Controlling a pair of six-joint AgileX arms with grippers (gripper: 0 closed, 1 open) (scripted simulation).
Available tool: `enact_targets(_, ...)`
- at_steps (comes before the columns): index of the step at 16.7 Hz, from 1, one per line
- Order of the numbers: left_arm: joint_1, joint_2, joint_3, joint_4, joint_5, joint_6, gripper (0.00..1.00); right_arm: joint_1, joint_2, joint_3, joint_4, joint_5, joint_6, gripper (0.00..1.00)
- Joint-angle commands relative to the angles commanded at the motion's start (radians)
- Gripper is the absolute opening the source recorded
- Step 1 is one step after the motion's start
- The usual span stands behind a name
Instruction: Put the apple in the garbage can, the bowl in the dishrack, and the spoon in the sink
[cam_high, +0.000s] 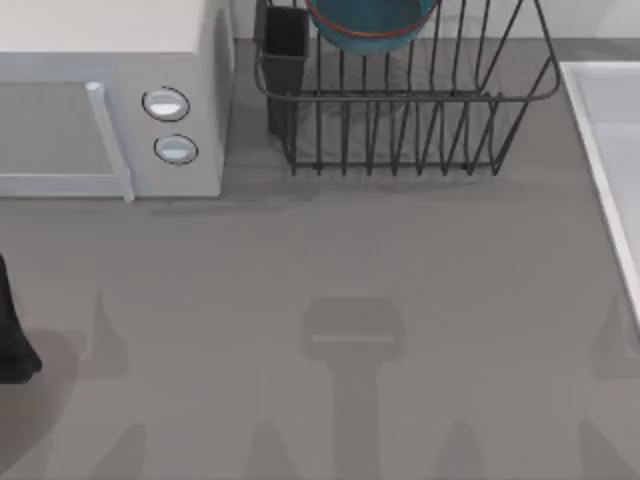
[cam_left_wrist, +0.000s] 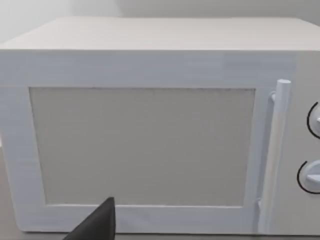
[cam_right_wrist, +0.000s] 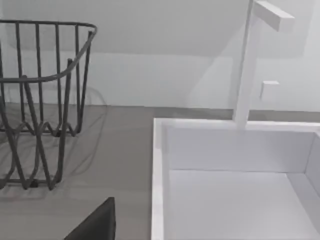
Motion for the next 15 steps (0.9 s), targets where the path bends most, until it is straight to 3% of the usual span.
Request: enact_targets(15, 0.000, 0.000, 0.000, 0.000, 0.000, 0.000, 1.00, -0.412, 1.172, 0.722, -0.840, 0.008, -0.516, 1.00)
